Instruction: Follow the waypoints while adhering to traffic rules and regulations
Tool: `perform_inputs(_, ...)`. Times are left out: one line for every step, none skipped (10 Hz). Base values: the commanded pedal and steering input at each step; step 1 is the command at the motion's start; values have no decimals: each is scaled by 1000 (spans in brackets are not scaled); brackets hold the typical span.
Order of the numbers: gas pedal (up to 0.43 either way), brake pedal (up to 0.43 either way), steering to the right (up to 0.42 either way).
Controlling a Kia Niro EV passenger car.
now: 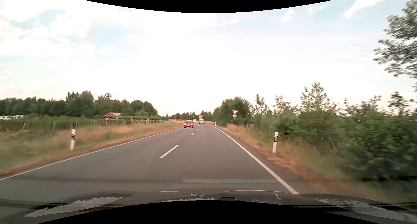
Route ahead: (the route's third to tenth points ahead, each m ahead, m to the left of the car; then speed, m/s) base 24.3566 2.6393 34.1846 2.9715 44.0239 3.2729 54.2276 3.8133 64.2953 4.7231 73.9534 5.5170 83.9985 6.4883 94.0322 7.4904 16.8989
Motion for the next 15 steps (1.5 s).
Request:
perform_inputs(150, 0, -5)
perform_inputs(150, 0, -5)
perform_inputs(150, 0, -5)
perform_inputs(150, 0, -5)
perform_inputs(150, 0, -5)
perform_inputs(150, 0, -6)
perform_inputs(157, 0, -6)
perform_inputs(169, 0, -7)
perform_inputs(169, 0, -6)
perform_inputs(169, 0, -7)
perform_inputs(169, 0, -6)
perform_inputs(169, 0, -6)
perform_inputs(169, 0, -6)
perform_inputs(169, 0, -6)
perform_inputs(169, 0, -7)
